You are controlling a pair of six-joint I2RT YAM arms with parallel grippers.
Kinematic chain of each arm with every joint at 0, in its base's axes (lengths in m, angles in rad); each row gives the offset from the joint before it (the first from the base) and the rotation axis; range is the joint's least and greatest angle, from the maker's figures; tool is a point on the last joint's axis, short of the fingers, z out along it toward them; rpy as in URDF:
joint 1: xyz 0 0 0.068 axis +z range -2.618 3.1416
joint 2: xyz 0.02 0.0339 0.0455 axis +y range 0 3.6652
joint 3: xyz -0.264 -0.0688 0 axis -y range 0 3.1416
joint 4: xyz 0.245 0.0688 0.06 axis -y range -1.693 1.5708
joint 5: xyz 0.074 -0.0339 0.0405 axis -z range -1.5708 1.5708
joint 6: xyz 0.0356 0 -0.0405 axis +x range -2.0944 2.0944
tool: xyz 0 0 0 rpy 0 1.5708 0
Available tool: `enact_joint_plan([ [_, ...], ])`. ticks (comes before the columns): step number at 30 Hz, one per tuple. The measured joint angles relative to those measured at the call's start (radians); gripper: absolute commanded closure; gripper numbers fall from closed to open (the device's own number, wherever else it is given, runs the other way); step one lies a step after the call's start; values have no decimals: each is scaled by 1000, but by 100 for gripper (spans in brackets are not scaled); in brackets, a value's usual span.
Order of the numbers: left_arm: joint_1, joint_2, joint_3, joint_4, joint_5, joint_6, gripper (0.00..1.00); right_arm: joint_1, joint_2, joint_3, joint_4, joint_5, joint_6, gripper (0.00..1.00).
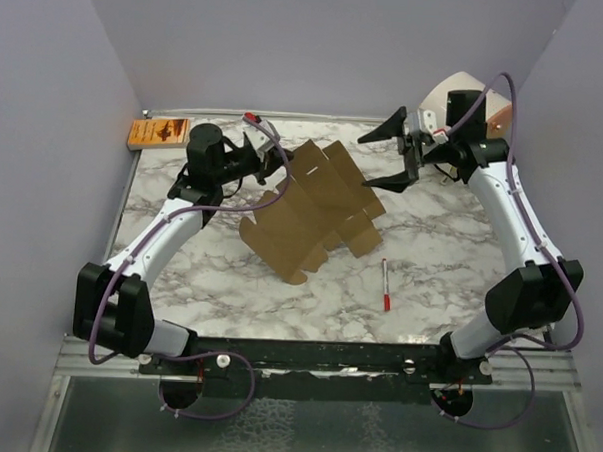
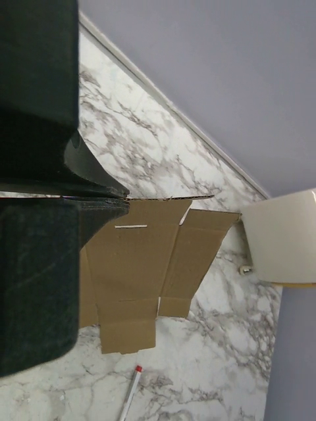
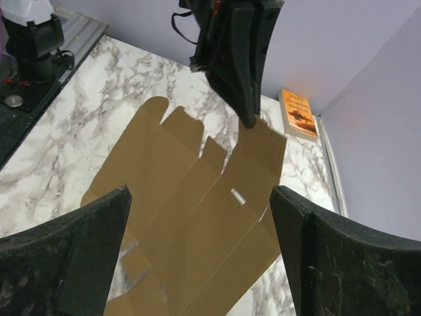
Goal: Fold the paper box
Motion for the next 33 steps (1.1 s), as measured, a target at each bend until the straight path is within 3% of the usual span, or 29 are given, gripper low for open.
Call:
enact_joint_plan([
  [10,-87,-47,42,-56,32,52,100,193,129,270,-90,177,60,21],
  [24,-113,-89,51,-112,33,89,100,267,200,374,-195,345,63,44],
  [27,-116,-89,51,-117,33,93,100,269,206,384,-195,359,66,44],
  [33,-125,-93,61,-117,40,101,100,272,222,386,-198,400,73,25],
])
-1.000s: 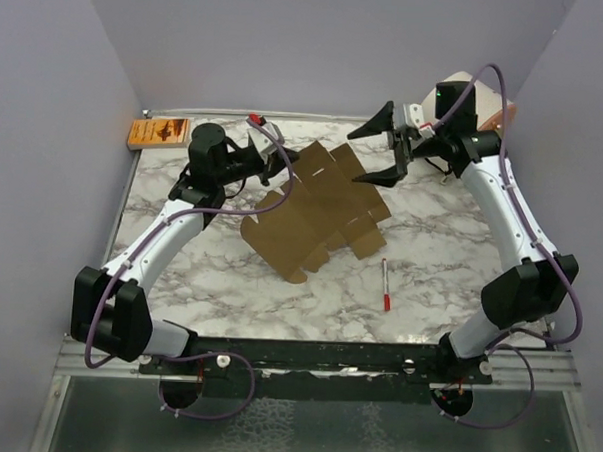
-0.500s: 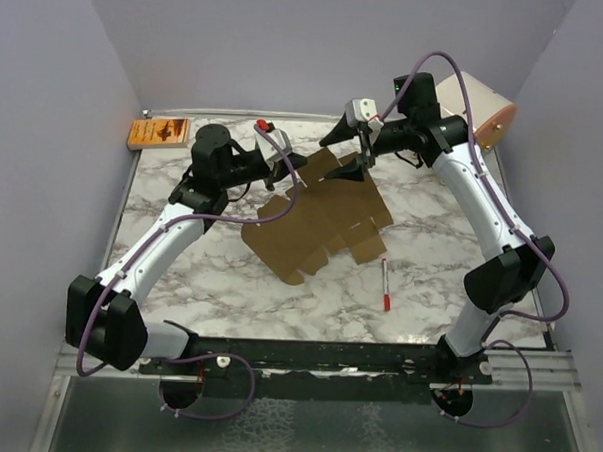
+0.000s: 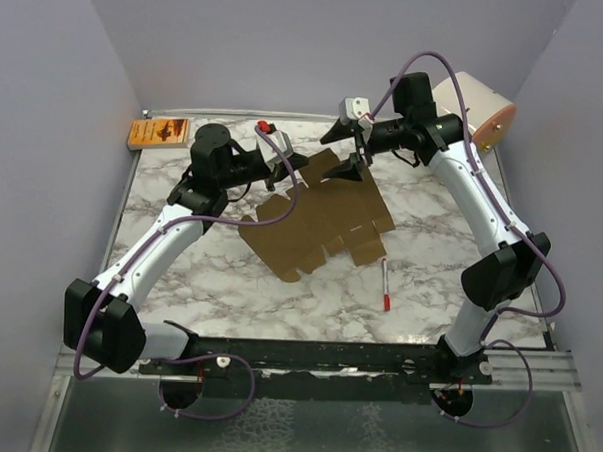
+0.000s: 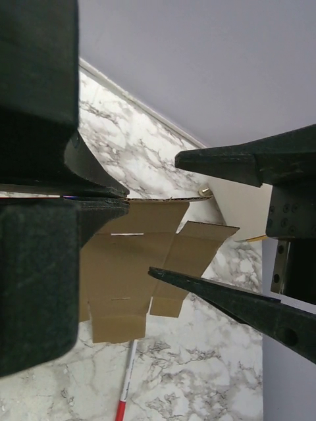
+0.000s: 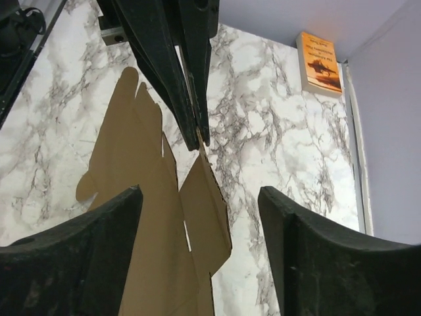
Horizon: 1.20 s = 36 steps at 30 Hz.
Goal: Fold the paper box
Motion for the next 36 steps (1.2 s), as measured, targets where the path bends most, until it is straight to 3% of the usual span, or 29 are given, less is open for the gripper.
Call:
enact_joint_plan([
  [2,0,-4,4,0,1,3,100,0,2,0,-2,7,1,26],
  [19,0,-14,5,0,9,7,100,2,2,1,-19,-14,0,62],
  [30,-2,-14,5,3,23,-2,100,1,1,1,-15,-21,0,98],
  [32,-3,-17,1,13,19,-14,90,1,1,1,-13,-23,2,99],
  [36,-11,-53,-50,76,-58,-80,54,0,-5,0,-12,-27,23,99],
])
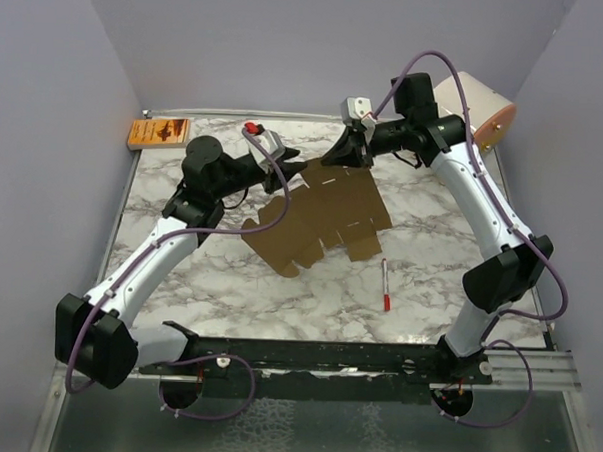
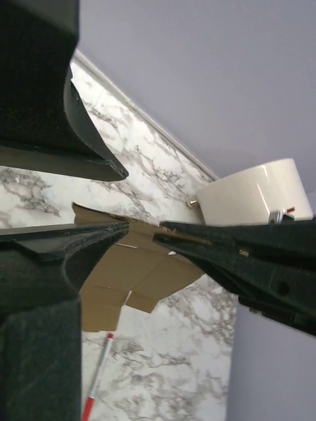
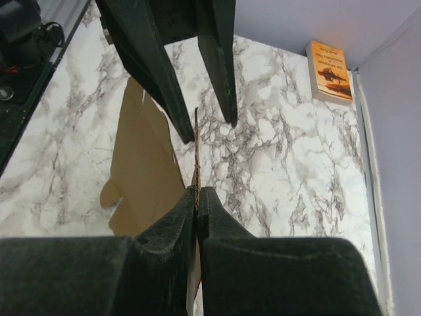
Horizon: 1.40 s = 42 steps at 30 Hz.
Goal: Fold the paper box
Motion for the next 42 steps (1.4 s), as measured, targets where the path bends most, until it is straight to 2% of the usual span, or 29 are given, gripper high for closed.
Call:
enact_joint_plan([
  [3,2,-70,-61,60,-101,-84,33,-10,-25,-17,3,-3,32,99],
  [6,16,-154,-130,111,-202,-190,23,-42,-79,-62,27,-28,90,99],
  [9,58,-233,-203,169,-261,-322,21,-101,-140,-107,72,-67,169,99],
  [15,203,-332,-399,319,-264,-612,17,-208,-220,-171,200,-134,335,99],
  [20,245,-368,-524,405,-253,-735,14,-250,-228,-198,268,-159,421,99],
  [21,257,-365,-546,438,-247,-760,10,-257,-228,-203,278,-163,435,99],
  [24,311,-317,-620,597,-210,-856,4,-282,-229,-213,306,-175,474,99],
  [29,361,-115,-751,972,-135,-1020,4,-312,-235,-224,344,-188,523,99],
  [33,362,-6,-797,1191,-88,-1064,4,-327,-235,-224,373,-208,563,99],
  [37,349,79,-802,1276,-80,-1034,4,-332,-235,-223,392,-224,592,99],
  [42,294,183,-778,1283,-76,-951,3,-332,-236,-223,396,-232,611,99],
])
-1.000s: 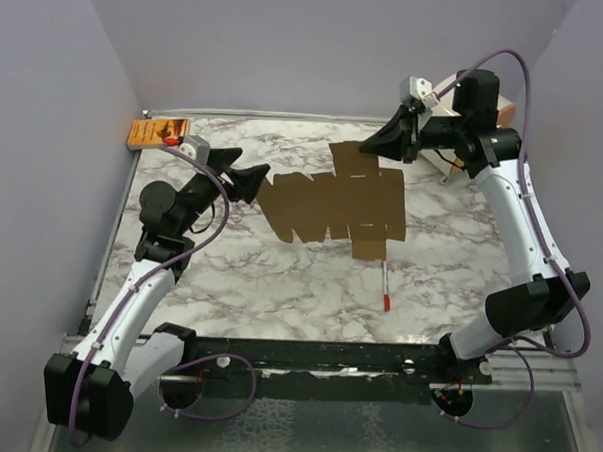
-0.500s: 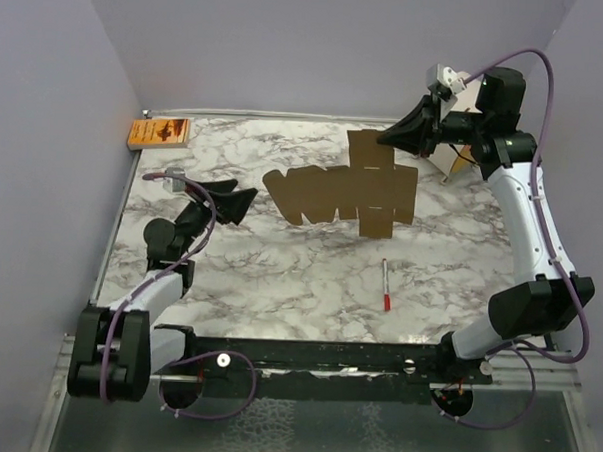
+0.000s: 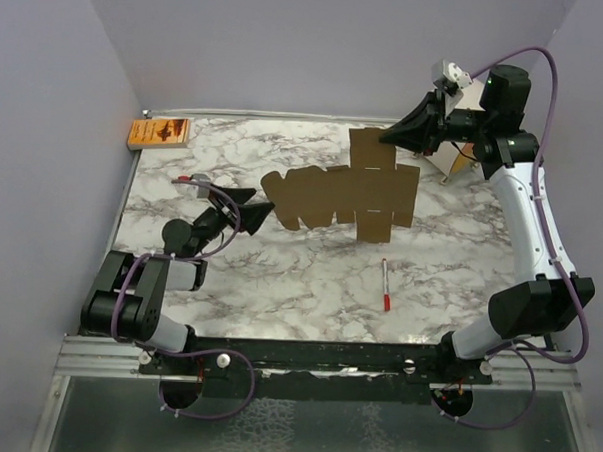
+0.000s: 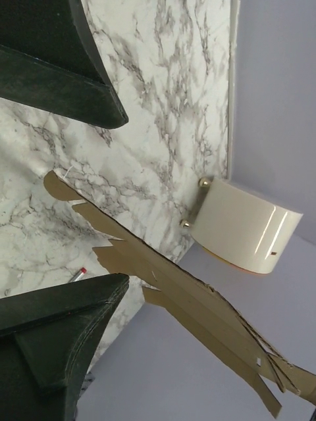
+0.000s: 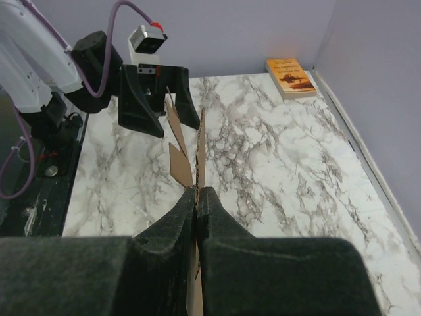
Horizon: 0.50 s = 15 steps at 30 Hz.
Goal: Fold the paper box
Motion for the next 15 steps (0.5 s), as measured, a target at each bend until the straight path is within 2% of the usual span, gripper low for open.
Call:
enact_joint_plan([
  [7,-76,54,22,10,4,134,5,0,0,0,6,-3,11,99],
  [15,-97,145,74,12,21,201,25,0,0,0,12,-6,22,99],
])
